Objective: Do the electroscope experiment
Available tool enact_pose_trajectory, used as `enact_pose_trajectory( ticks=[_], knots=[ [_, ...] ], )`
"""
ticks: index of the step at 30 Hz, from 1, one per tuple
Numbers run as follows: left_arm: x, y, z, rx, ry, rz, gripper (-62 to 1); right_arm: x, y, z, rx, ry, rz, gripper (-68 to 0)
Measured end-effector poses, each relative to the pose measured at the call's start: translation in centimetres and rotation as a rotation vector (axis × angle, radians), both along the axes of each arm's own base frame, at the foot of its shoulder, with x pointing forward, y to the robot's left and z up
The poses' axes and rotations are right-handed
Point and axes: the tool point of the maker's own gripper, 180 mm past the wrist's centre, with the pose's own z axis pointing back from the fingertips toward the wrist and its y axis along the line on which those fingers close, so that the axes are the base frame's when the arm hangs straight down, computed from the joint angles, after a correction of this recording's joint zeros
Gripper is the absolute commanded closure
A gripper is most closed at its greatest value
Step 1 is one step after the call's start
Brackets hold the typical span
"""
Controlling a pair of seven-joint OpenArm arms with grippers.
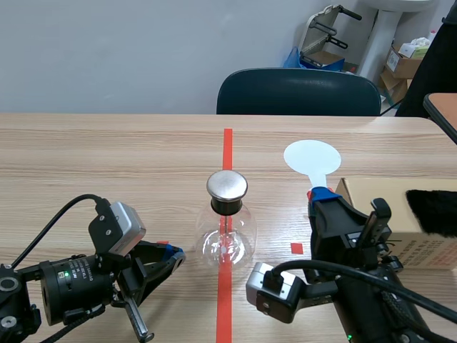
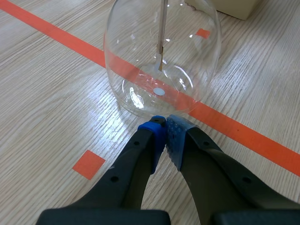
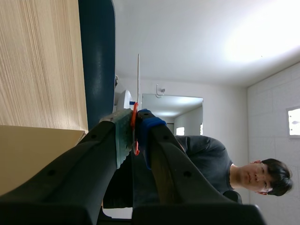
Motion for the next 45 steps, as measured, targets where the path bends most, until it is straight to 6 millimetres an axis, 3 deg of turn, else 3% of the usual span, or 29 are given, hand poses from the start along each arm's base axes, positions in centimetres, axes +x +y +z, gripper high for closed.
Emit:
enact_pose_trajectory(
  ticks=[31, 45],
  knots=[
    [0.0, 0.0, 0.0, 0.0, 0.0, 0.0, -3.6, 0.0, 0.0, 0.0, 0.0, 0.0, 0.002, -0.8],
    [0.0, 0.0, 0.0, 0.0, 0.0, 0.0, -3.6, -2.2, 5.0, -0.4, -0.019, 0.018, 0.307, -0.8]
  ],
)
